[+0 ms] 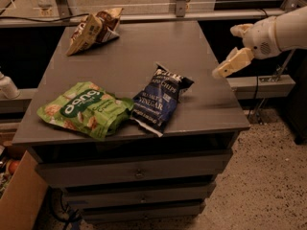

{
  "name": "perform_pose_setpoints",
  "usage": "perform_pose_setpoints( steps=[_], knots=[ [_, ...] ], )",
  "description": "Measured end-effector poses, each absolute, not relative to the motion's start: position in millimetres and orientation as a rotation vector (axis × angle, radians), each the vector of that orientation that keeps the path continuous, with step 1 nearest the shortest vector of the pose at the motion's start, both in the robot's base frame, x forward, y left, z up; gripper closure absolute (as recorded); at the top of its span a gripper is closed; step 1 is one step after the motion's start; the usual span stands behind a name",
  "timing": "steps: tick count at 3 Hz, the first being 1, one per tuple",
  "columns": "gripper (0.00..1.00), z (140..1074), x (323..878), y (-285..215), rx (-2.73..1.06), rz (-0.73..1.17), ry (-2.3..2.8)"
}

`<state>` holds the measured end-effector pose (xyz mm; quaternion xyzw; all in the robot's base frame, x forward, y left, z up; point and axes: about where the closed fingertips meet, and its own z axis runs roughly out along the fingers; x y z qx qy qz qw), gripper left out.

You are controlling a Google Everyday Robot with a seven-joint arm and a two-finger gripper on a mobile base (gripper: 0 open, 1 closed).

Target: Move blue chip bag near green rice chip bag

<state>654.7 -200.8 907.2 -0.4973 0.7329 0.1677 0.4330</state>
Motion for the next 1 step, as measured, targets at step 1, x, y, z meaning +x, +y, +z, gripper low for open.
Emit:
perform_pose_setpoints(
  steps=[1],
  knots=[
    [0.00,907.2,654.7,-200.7,-1.239,0.418,1.826]
  ],
)
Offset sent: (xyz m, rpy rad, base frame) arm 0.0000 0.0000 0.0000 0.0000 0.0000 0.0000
